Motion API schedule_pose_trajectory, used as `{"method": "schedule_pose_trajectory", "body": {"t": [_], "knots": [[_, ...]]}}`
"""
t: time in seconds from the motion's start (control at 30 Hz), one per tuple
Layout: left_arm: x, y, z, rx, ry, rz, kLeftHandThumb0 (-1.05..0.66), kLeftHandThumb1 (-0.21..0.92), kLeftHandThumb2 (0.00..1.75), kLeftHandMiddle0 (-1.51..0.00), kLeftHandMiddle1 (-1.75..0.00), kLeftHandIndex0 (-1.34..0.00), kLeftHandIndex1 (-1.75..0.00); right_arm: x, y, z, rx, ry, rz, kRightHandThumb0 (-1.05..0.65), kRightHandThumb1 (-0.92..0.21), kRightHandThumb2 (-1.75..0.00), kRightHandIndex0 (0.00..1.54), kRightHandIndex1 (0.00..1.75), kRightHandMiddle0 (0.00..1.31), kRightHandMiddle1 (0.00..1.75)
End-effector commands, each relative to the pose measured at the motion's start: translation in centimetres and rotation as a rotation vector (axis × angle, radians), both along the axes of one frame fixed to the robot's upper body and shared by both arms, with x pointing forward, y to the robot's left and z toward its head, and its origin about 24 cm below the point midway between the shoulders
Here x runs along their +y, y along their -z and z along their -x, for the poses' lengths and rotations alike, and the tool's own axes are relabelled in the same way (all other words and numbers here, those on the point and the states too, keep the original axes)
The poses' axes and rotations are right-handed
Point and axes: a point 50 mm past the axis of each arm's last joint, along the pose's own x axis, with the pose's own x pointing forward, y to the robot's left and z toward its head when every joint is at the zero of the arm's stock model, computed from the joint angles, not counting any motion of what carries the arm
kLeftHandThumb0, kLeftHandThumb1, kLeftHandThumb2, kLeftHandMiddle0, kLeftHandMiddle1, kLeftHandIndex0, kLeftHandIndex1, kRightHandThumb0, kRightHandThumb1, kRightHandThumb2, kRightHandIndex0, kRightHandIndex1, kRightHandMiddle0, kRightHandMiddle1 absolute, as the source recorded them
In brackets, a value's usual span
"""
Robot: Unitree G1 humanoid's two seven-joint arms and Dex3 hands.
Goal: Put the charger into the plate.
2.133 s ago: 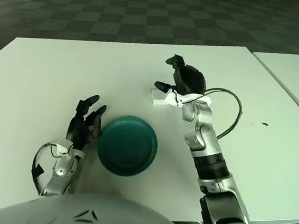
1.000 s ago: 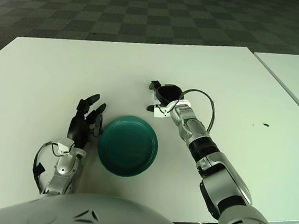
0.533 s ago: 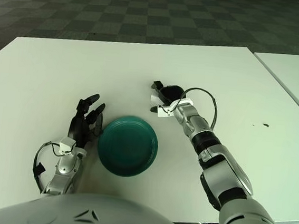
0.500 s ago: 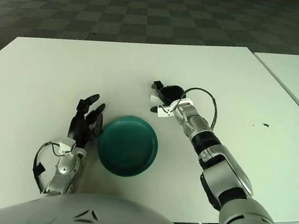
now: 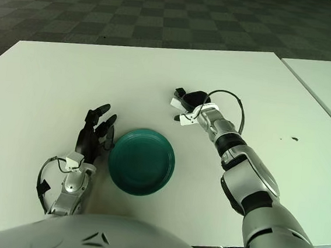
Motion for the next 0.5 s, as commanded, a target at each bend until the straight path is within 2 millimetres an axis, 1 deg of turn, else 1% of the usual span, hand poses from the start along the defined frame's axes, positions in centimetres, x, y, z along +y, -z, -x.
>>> {"method": "schedule_pose_trajectory", "body": {"t": [0.0, 0.1, 0.33, 0.47], "knots": [[-0.68, 3.35, 2.51, 0.194, -0.008, 0.001, -0.64, 0.92, 0.86, -0.65, -0.02, -0.14, -0.84, -0.77, 0.87, 0.32, 0.081, 0.009, 0.069, -0.66, -0.92, -0.65, 0.40, 0.00, 0.00, 0.66], [-0.69, 3.33, 2.51, 0.192, -0.007, 0.001, -0.64, 0.92, 0.85, -0.66, -0.02, -0.15, -0.84, -0.90, 0.78, 0.18, 0.093, 0.019, 0.072, -0.66, -0.92, -0.66, 0.39, 0.00, 0.00, 0.65], [-0.71, 3.32, 2.62, 0.192, -0.002, 0.006, -0.65, 0.92, 0.85, -0.64, -0.01, -0.14, -0.84, -1.13, 0.60, -0.15, 0.108, 0.056, 0.053, -0.64, -0.92, -0.65, 0.40, 0.01, 0.00, 0.76], [-0.72, 3.29, 2.63, 0.186, -0.004, 0.009, -0.65, 0.92, 0.84, -0.64, -0.01, -0.14, -0.84, -1.17, 0.57, -0.25, 0.123, 0.071, 0.049, -0.63, -0.92, -0.65, 0.40, 0.01, 0.00, 0.78]]}}
